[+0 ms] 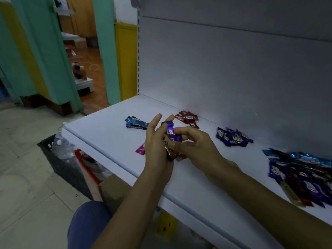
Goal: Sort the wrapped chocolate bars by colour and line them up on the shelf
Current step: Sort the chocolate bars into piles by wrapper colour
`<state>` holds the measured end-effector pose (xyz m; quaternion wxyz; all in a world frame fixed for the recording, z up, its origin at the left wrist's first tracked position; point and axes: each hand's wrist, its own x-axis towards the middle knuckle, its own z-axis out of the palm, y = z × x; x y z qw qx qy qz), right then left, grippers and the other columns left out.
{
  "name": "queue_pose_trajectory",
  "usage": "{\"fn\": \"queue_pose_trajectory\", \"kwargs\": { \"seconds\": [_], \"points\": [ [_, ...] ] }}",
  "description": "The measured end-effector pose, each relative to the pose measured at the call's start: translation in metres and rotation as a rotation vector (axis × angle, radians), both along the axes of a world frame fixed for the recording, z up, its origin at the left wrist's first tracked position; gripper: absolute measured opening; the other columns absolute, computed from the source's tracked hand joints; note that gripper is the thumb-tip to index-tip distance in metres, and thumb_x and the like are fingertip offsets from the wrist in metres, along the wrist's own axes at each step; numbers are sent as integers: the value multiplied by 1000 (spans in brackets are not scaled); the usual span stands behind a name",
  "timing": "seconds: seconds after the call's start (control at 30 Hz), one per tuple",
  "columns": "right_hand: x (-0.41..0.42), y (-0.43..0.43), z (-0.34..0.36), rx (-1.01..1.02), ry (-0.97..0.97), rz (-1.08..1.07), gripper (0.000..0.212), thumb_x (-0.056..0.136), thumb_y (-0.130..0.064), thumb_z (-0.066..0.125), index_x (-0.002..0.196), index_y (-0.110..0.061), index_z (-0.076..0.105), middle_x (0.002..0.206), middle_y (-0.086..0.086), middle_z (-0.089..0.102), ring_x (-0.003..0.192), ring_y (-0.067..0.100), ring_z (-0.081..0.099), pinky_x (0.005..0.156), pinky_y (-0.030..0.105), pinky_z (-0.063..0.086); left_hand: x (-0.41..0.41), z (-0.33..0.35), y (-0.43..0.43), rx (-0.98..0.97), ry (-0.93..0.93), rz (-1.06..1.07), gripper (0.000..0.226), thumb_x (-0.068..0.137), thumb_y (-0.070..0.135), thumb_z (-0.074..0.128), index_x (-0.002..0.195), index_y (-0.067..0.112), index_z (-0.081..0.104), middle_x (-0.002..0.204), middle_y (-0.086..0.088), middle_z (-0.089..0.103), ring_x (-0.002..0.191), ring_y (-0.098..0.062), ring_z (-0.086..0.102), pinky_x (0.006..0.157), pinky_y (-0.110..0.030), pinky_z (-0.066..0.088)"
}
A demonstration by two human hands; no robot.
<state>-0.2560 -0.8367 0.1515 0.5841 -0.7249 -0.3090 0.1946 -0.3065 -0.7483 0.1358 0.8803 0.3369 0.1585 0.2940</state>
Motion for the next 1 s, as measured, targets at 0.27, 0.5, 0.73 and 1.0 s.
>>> {"fn": "queue_pose_trajectory", "kwargs": {
  "seconds": [0.27,0.5,0.73,1.0],
  "points": [
    [30,-35,-21,37,-207,-216,23,84,-8,69,96,-26,64,92,-3,68,83,17,67,69,30,57,17,-20,-33,79,166,-149,31,94,18,57,120,2,57,110,-18,68,88,-22,71,62,-28,57],
    [51,-45,-15,-52,-153,-102,16,86,-11,66,101,-18,65,78,-9,64,64,-3,59,54,9,44,27,-26,-35,196,195,-146,21,94,1,52,114,3,60,103,-15,67,85,-20,67,68,-26,58],
    [63,-54,-15,6,-37,-234,5,87,-9,64,83,-10,61,75,3,62,57,-3,57,54,10,45,42,-25,-41,392,255,-174,20,94,3,54,114,4,58,101,-14,66,85,-20,65,64,-24,57],
    [117,-91,-35,-56,-383,-607,10,92,-15,60,99,-14,66,74,-7,60,68,7,56,66,28,47,63,-42,-44,546,260,-90,19,92,12,60,105,26,59,110,-7,65,102,-22,64,80,-32,55]
  ]
}}
